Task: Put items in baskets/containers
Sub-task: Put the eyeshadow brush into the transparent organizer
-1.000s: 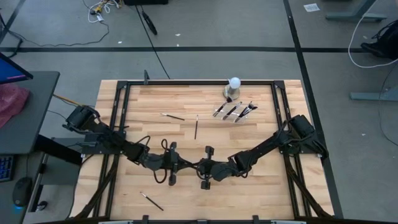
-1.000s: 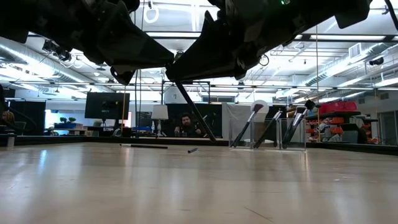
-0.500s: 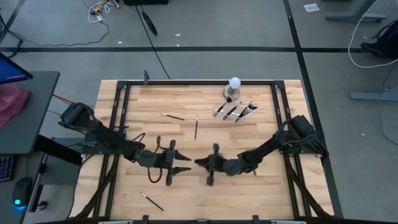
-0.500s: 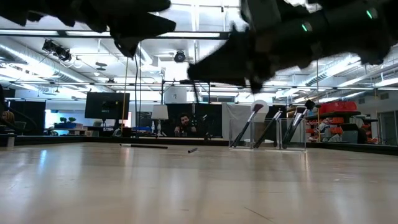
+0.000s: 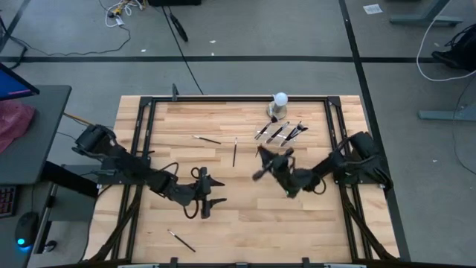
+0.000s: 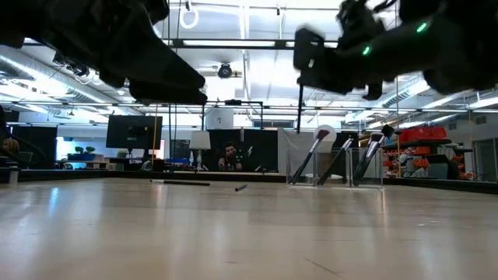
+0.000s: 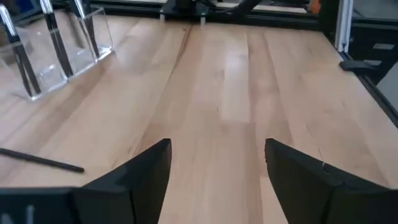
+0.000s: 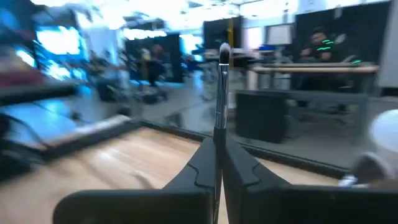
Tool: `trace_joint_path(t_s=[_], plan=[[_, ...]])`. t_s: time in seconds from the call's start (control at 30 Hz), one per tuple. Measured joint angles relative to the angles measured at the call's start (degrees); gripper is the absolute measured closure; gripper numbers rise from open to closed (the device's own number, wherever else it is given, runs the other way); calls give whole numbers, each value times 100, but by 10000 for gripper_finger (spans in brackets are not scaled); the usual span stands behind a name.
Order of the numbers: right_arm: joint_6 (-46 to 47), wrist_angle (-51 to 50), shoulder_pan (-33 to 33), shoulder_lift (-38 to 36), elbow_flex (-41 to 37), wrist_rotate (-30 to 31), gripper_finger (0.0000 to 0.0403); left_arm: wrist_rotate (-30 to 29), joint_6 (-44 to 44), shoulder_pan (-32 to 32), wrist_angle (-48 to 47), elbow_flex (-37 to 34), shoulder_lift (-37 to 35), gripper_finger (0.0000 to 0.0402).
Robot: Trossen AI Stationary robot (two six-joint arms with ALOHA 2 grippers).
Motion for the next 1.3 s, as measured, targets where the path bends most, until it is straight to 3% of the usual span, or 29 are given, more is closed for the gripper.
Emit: trace_joint_path(t_s=[0.17,0.3,0.47,0.9,1.3], plan=[[-215,115,-763,-73,-14,-36,398,20,-170,-24,122,6,229,154],[687,-39,-1360,-117,-60,-168,398,-47,-210,-68,98,-3,245,160],[911,-116,-1800,-113,-94,-202,397,-51,-196,-77,84,-2,245,163],[3410,-2465,-1922,-113,-94,-225,395,-53,-184,-77,83,-2,245,163],[4055,-3074,-2033,-113,-94,-979,347,-53,-199,-74,84,-2,245,163]])
